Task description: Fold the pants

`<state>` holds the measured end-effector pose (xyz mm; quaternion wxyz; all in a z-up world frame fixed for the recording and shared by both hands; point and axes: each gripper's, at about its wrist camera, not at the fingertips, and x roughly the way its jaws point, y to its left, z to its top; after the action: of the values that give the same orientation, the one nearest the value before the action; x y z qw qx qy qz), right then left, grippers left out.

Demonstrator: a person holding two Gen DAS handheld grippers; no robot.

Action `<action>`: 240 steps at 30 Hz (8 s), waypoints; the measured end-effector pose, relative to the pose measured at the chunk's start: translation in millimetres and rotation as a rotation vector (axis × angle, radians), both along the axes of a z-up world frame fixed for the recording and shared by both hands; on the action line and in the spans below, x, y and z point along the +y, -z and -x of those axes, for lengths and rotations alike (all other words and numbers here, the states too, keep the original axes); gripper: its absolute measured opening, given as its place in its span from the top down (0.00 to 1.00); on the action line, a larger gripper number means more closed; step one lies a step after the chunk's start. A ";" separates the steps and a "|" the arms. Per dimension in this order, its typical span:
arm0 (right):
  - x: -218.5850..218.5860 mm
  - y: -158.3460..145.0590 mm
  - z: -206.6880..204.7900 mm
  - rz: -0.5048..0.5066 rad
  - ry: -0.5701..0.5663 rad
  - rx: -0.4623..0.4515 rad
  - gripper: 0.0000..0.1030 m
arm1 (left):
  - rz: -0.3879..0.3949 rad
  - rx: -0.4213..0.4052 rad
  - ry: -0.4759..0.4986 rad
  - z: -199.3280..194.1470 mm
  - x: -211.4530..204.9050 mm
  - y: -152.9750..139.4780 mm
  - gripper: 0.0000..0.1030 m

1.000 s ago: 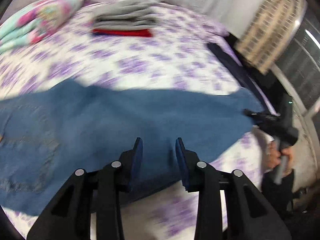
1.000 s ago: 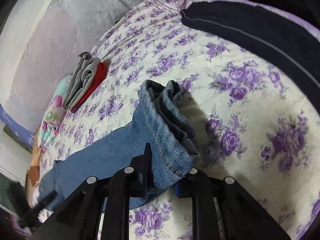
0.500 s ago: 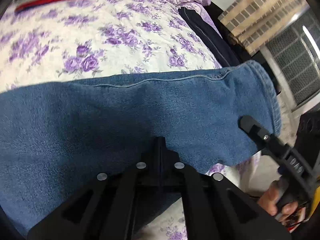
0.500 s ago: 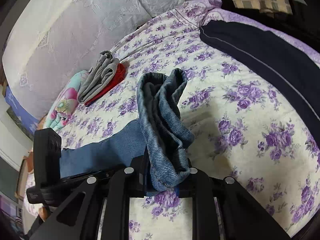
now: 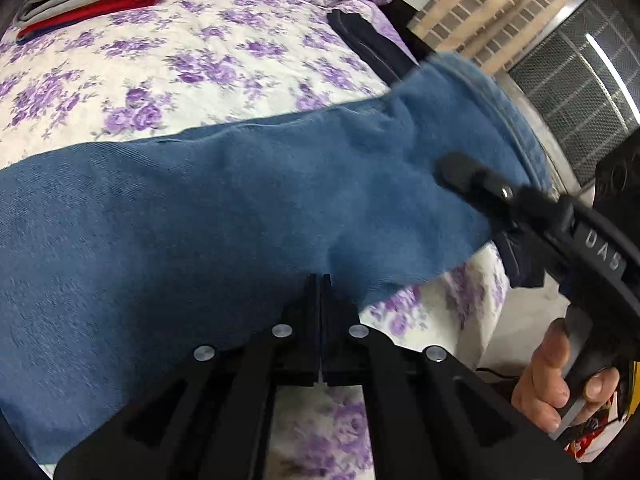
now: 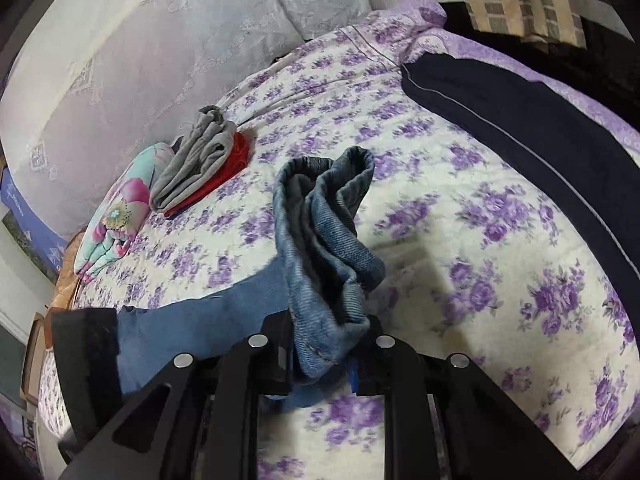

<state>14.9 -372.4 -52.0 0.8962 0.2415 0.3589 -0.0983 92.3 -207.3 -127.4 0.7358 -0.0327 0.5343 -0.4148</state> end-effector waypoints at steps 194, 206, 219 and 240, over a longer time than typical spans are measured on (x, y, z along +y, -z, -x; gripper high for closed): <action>207.3 -60.2 -75.3 0.118 -0.621 0.088 0.94 | 0.013 -0.204 -0.274 21.0 209.1 -36.4 0.87; 306.6 23.9 -218.7 0.223 -0.682 0.431 1.00 | -0.033 -0.233 -0.320 20.7 212.6 -36.4 0.88; 171.6 -70.5 -69.1 0.163 -0.391 -0.027 0.05 | -0.024 -0.259 -0.554 26.0 290.2 -67.8 0.24; 132.1 10.1 -48.9 -0.107 -0.328 0.108 0.05 | 0.020 0.024 -0.496 -26.3 251.2 3.0 0.06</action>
<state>63.8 -240.3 -62.2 0.8656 0.2214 0.4456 0.0557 118.6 43.8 -130.3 0.8083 -0.1751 0.5147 -0.2261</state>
